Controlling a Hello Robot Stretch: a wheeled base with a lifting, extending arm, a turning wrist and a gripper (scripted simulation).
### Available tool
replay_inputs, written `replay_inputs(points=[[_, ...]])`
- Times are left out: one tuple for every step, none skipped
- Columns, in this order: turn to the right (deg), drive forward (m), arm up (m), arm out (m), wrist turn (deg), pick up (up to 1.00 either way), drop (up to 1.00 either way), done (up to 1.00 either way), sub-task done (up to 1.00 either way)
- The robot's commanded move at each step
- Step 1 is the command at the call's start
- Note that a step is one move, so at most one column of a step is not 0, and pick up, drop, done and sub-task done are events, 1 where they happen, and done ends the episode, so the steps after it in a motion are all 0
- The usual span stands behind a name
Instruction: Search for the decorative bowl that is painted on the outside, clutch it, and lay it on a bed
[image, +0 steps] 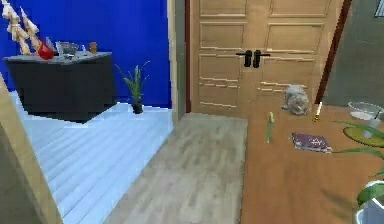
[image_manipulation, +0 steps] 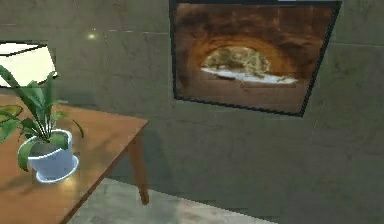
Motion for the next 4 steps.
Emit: replay_inputs(points=[[-27.0, 0.0, 0.0, 0.0, 0.0, 0.0, 0.0, 0.0, 0.0], [0.0, 1.0, 0.0, 0.0, 0.0, 0.0, 0.0, 0.0, 0.0], [0.0, 1.0, 0.0, 0.0, 0.0, 0.0, 0.0, 0.0, 0.0], [-6.0, 0.0, 0.0, 0.0, 0.0, 0.0, 0.0, 0.0, 0.0]])
